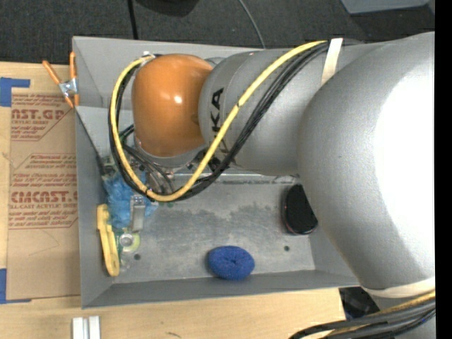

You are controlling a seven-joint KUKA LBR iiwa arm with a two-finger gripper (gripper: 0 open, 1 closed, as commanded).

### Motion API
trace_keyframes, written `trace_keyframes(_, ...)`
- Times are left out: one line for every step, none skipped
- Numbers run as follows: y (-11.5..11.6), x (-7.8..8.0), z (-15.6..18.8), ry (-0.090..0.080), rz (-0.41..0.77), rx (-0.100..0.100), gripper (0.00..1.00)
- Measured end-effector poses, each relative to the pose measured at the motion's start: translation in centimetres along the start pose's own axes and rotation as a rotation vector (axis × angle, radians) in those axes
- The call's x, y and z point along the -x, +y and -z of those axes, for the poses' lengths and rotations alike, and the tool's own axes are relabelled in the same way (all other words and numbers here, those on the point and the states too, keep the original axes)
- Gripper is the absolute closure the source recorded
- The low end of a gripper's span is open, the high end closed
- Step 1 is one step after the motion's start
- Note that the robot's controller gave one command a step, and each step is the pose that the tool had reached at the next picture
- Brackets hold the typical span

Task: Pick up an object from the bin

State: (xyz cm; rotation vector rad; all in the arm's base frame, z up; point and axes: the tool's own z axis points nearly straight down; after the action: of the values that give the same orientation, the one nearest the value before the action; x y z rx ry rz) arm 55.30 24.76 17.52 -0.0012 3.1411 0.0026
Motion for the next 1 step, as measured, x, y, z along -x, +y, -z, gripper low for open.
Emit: trace_keyframes(0.0,0.0,0.0,0.0,0.0,0.0,0.0)
